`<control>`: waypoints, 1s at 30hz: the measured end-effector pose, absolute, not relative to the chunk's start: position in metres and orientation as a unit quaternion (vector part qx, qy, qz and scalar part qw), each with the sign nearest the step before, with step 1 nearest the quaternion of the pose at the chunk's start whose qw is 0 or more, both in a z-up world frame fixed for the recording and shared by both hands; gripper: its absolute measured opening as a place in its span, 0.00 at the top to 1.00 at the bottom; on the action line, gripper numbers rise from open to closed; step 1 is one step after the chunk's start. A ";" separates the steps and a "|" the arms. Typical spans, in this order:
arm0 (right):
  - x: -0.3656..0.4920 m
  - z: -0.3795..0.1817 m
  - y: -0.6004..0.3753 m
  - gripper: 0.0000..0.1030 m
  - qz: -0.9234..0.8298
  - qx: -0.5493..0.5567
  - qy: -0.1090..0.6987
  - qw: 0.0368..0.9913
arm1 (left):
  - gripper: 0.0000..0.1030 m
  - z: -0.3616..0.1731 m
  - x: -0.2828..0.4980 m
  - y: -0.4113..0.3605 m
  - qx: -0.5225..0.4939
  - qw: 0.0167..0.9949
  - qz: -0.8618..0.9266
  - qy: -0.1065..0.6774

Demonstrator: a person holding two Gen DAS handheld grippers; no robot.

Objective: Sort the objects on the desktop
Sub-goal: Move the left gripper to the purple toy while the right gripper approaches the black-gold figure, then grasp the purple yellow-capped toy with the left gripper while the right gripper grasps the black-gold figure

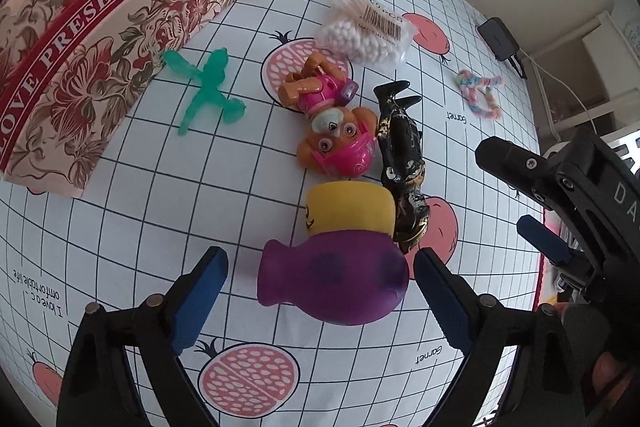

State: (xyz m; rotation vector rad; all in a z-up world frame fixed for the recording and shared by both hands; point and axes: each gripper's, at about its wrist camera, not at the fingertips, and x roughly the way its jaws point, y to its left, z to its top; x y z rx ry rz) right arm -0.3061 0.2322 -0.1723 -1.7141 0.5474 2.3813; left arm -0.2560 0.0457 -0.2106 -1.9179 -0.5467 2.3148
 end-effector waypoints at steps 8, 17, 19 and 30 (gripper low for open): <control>-0.307 -0.176 0.229 0.00 0.793 -0.576 0.181 0.077 | 0.30 -0.210 -0.256 0.047 -0.626 0.063 0.755 -0.186; -0.311 -0.188 0.214 0.00 0.785 -0.592 0.172 0.061 | 0.30 -0.201 -0.258 0.006 -0.600 0.016 0.768 -0.223; -0.312 -0.191 0.210 0.00 0.782 -0.597 0.169 0.056 | 0.31 -0.199 -0.258 -0.007 -0.593 0.000 0.770 -0.233; -0.314 -0.208 0.188 0.04 0.769 -0.625 0.124 0.052 | 0.31 -0.195 -0.257 -0.045 -0.574 -0.040 0.773 -0.267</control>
